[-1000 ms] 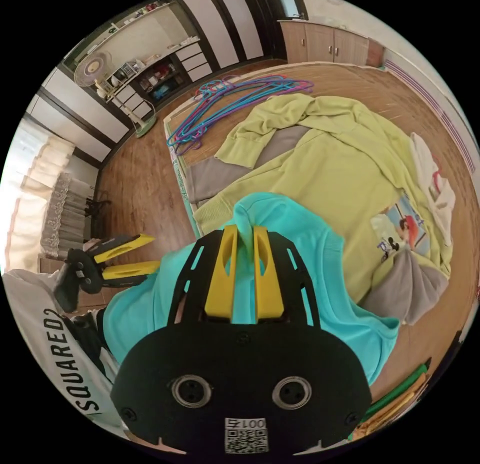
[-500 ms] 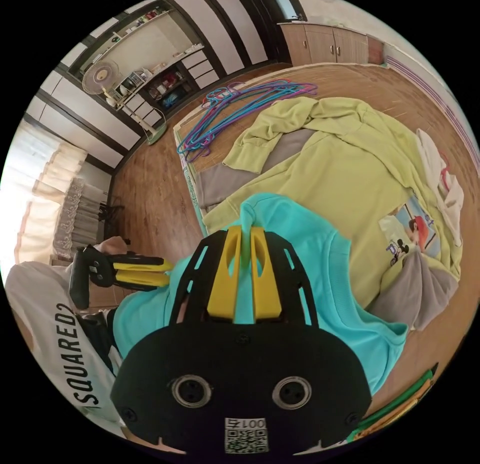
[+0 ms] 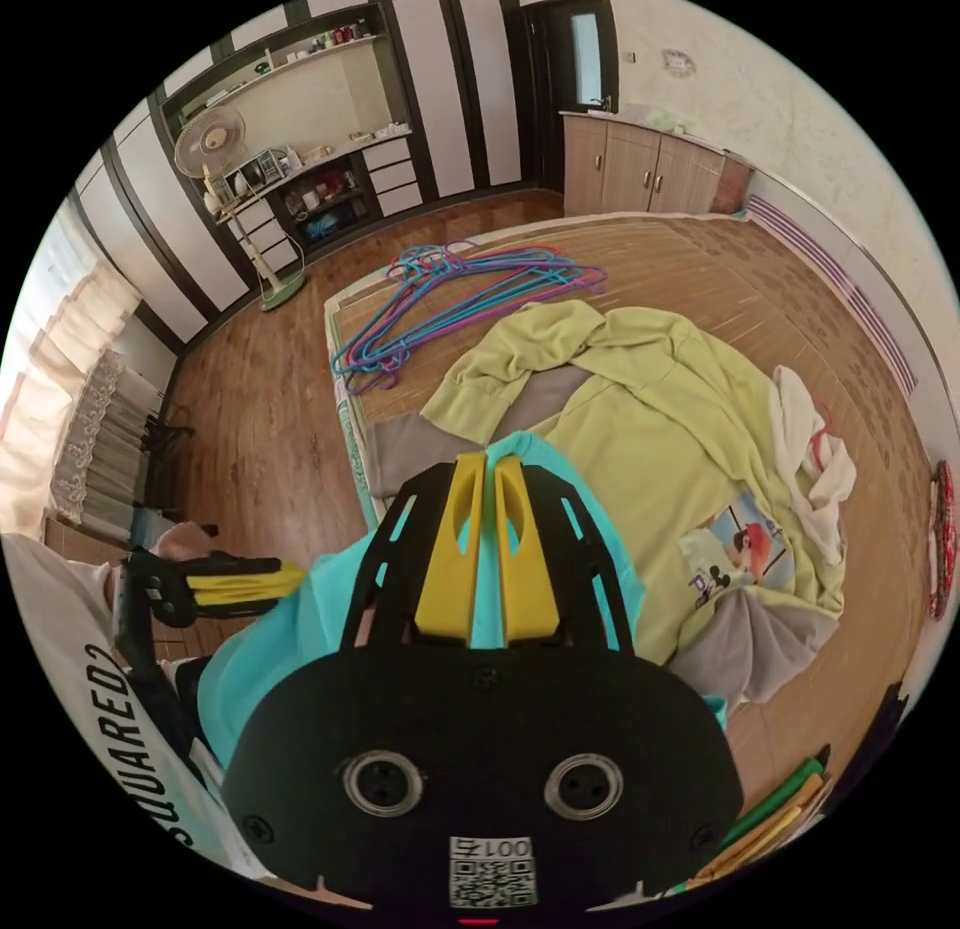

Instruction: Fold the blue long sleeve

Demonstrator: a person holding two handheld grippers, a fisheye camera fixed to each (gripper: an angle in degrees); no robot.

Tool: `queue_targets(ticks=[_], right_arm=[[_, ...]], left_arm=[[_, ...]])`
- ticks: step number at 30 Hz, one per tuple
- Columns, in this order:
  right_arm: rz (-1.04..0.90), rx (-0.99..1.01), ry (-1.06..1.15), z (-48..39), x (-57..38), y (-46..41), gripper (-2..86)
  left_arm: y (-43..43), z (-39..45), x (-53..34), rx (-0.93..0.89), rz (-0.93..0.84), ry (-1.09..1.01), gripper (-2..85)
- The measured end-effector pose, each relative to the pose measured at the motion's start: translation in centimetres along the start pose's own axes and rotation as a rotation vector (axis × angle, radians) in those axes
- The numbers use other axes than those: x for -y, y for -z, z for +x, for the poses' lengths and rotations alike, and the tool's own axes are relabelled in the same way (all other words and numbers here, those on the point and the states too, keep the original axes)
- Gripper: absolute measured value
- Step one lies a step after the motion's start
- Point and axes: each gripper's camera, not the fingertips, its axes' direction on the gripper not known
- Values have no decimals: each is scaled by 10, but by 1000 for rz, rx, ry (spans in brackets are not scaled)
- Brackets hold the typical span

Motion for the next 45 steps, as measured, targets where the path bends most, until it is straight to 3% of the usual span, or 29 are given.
queue_targets(ticks=[4,13,17,21,30,33,36,38,41,45], right_arm=[[12,42,-9,9,31,1,11],[-260,105,62,15,63,-80,30],[-181,158,32,26,47,-48,62],[-129,223,34,20,29,-30,72],[-249,99,106,-18,37,-70,14],[-137,-27,160,-40,40,-34,9],[-143,-19,194,-51,42,-24,9],[-243,-47,227,-56,41,-44,13],[-353,-80,278,-58,28,-55,20],[-215,-98,258,-58,-5,20,29]], left_arm=[[38,-54,-51,113,53,266,-10],[-21,-111,-129,-95,7,520,-10],[-27,-126,-163,-166,43,592,-10],[-28,-135,-176,-170,62,589,-10],[-13,-166,-189,-106,138,595,-10],[-4,-177,-205,48,79,682,-10],[-19,-192,-223,-101,98,778,-10],[-42,-189,-208,-221,55,697,-10],[-57,-180,-175,-224,16,613,-9],[-48,-170,-133,-229,50,511,-5]])
